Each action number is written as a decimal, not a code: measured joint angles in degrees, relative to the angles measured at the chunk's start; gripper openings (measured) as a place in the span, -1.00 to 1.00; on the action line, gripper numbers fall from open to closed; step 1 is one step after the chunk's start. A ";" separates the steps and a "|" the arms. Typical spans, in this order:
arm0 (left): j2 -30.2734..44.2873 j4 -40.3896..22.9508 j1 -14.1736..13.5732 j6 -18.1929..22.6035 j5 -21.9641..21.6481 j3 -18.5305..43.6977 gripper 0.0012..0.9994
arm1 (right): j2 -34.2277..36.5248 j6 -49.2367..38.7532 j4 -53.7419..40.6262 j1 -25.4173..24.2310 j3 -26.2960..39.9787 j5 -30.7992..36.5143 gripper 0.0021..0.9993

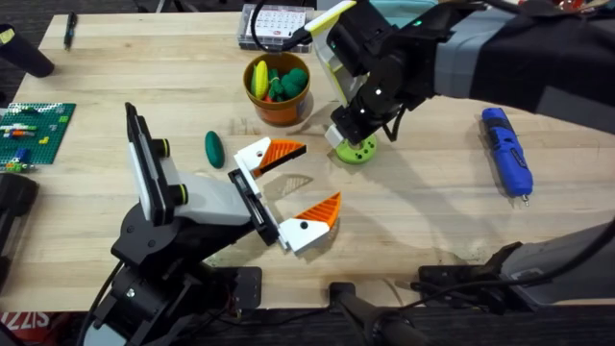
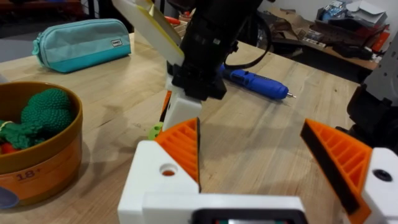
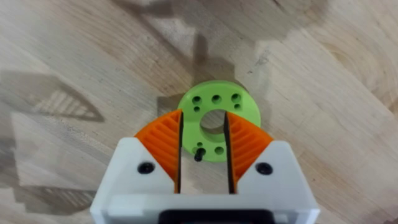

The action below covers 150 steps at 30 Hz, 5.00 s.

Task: Pick up the gripper from the table and insert it into the empty holder that is missing its gripper. Then pick up a screw, insert it into the mounting hole, and use the screwdriver to tighten it. Finally, clean up the table by picking up the vegetable and placing it into the bucket.

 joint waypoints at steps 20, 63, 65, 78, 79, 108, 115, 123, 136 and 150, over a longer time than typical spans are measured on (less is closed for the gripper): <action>0.33 0.61 0.00 -0.07 -0.17 0.11 0.98 | -15.78 6.70 -13.67 1.49 1.66 1.29 -0.25; 0.33 0.61 0.00 -0.07 -0.22 0.11 0.98 | -32.69 20.34 2.79 5.47 -23.02 6.82 -0.25; 0.35 0.61 0.00 -0.07 -0.22 0.11 0.98 | -30.10 19.33 4.95 5.47 -23.10 6.80 -0.25; 0.35 0.61 0.00 -0.07 -0.22 0.11 0.98 | -19.03 13.03 12.19 5.47 -23.21 6.86 -0.25; 0.35 0.61 0.00 -0.07 -0.22 0.11 0.98 | -18.77 12.75 12.39 5.47 -23.21 6.90 -0.25; 0.33 0.61 0.00 -0.07 -0.22 0.11 0.98 | -13.81 11.52 15.28 5.53 -23.21 7.94 -0.25; 0.34 0.61 0.00 -0.07 -0.22 0.11 0.98 | -13.81 11.49 15.28 5.53 -23.21 7.95 -0.28; 0.34 0.61 0.00 -0.07 -0.22 0.11 0.98 | -13.83 11.13 15.49 5.60 -23.19 8.18 -0.75; 0.35 0.61 0.00 -0.07 -0.22 0.11 0.98 | -13.83 11.13 15.91 5.64 -23.15 8.18 -0.99; 0.35 0.61 0.00 -0.07 -0.22 0.11 0.98 | -14.78 8.43 9.18 5.36 -16.86 8.14 -0.99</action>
